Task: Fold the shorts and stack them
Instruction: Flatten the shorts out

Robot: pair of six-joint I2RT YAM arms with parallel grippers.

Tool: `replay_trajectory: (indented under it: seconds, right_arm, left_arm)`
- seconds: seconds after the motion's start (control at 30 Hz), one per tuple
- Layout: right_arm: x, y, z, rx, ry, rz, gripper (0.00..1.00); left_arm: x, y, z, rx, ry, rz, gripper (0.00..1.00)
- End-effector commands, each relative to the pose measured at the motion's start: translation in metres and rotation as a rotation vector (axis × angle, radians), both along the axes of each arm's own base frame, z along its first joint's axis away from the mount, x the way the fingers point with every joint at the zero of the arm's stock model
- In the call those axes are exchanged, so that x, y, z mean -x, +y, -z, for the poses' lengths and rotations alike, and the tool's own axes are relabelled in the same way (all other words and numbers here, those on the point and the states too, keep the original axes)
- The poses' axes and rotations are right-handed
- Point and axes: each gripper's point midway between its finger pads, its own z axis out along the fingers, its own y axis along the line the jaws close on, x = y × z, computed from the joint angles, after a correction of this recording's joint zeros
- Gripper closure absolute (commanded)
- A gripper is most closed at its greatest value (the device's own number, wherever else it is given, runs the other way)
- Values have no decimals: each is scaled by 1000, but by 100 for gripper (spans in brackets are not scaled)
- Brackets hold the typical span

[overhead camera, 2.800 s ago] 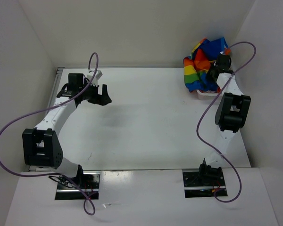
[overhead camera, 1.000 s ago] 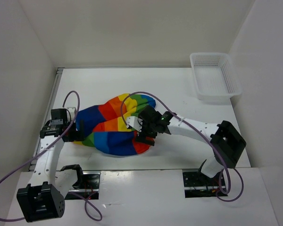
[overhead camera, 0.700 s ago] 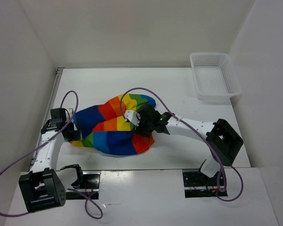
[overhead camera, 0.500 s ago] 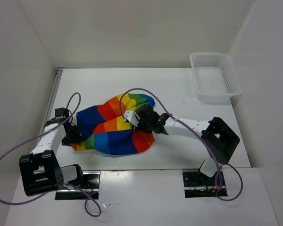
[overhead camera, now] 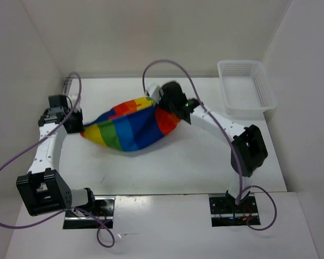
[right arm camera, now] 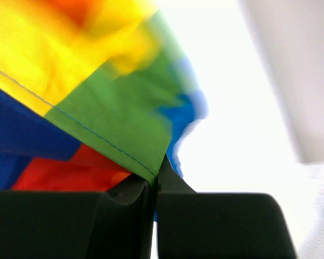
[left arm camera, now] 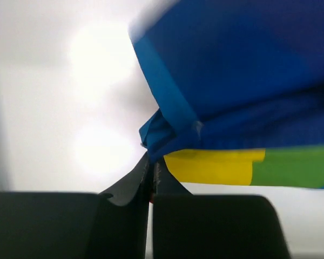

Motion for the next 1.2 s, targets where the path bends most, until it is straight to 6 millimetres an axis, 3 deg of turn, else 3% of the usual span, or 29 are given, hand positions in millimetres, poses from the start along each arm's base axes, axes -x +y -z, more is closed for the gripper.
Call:
replay_trajectory:
  seconds: [0.0, 0.07, 0.1, 0.17, 0.23, 0.27, 0.3, 0.33, 0.37, 0.4, 0.43, 0.47, 0.5, 0.57, 0.6, 0.63, 0.7, 0.73, 0.77, 0.83, 0.87, 0.9, 0.93, 0.97, 1.0, 1.03, 1.1, 1.13, 1.17]
  right_arm:
    - [-97, -34, -194, -193, -423, 215, 100]
    - [-115, -39, -220, -228, -425, 265, 100]
    - [-114, -39, -276, -308, -510, 271, 100]
    - [-111, -41, -296, -324, -530, 272, 100]
    - [-106, -44, -291, -314, -517, 271, 100]
    - [-97, -53, -295, -299, -526, 280, 100]
    - [-96, -56, -262, -231, -470, 282, 100]
    - [-92, -59, -251, -205, -452, 277, 100]
    - [-79, -71, -258, -184, -469, 280, 100]
    - [-72, -75, -221, -114, -403, 269, 100]
    - [-63, -80, -206, -69, -373, 244, 100]
    - [-53, -84, -191, -25, -345, 209, 100]
    - [-29, -95, -156, 99, -276, 140, 100]
    - [1, -106, -102, 212, -165, 61, 100]
    - [12, -112, -108, 202, -180, 63, 100]
    - [16, -115, -107, 191, -175, 72, 100]
    - [14, -113, -127, 138, -213, 94, 100]
    - [12, -110, -143, 98, -237, 111, 100]
    - [8, -104, -181, 34, -293, 111, 100]
    - [8, -89, -205, -40, -283, 73, 100]
    - [10, -85, -251, -113, -349, 62, 100]
    - [15, -77, -269, -157, -356, 20, 100]
    - [25, -77, -303, -212, -390, 7, 100]
    - [34, -77, -322, -239, -408, -20, 100]
    - [48, -71, -337, -284, -405, -83, 100]
    - [68, -76, -365, -325, -433, -112, 100]
    - [91, -72, -389, -400, -440, -179, 100]
    - [110, -78, -412, -464, -465, -190, 100]
    - [118, -78, -419, -490, -466, -205, 100]
  left_arm:
    - [-98, 14, -131, -77, -459, 43, 100]
    - [-124, 19, -186, -121, -603, 47, 100]
    - [-131, 18, -241, -159, -727, 49, 100]
    - [-136, 9, -281, -172, -818, 72, 100]
    - [-126, -5, -322, -180, -911, 100, 100]
    - [-121, -10, -325, -176, -915, 110, 100]
    - [-116, -17, -327, -166, -920, 128, 100]
    - [-107, -26, -316, -151, -892, 146, 100]
    - [-102, -23, -305, -160, -872, 129, 100]
    - [-98, -25, -293, -158, -848, 129, 100]
    - [-84, -25, -280, -158, -814, 122, 100]
    - [-78, -24, -239, -148, -721, 116, 100]
    - [-70, -28, -220, -136, -675, 126, 100]
    - [-48, -26, -196, -156, -627, 103, 100]
    - [-42, -27, -176, -155, -589, 106, 100]
    - [-34, -28, -185, -159, -615, 104, 100]
    - [-37, -22, -208, -192, -685, 76, 100]
    - [-43, -20, -253, -213, -800, 62, 100]
    - [-46, -18, -281, -229, -867, 48, 100]
    - [-53, -14, -336, -255, -994, 22, 100]
    - [-39, -13, -394, -276, -1124, 0, 100]
    - [-37, -11, -416, -287, -1175, -14, 100]
    - [-26, -12, -439, -292, -1230, -20, 100]
    - [-9, -11, -475, -308, -1321, -43, 100]
    - [1, -12, -490, -311, -1361, -47, 100]
    - [10, -13, -503, -314, -1396, -51, 100]
    - [40, -16, -537, -323, -1493, -61, 100]
    - [54, -17, -548, -326, -1530, -65, 100]
    - [62, -18, -556, -328, -1554, -67, 100]
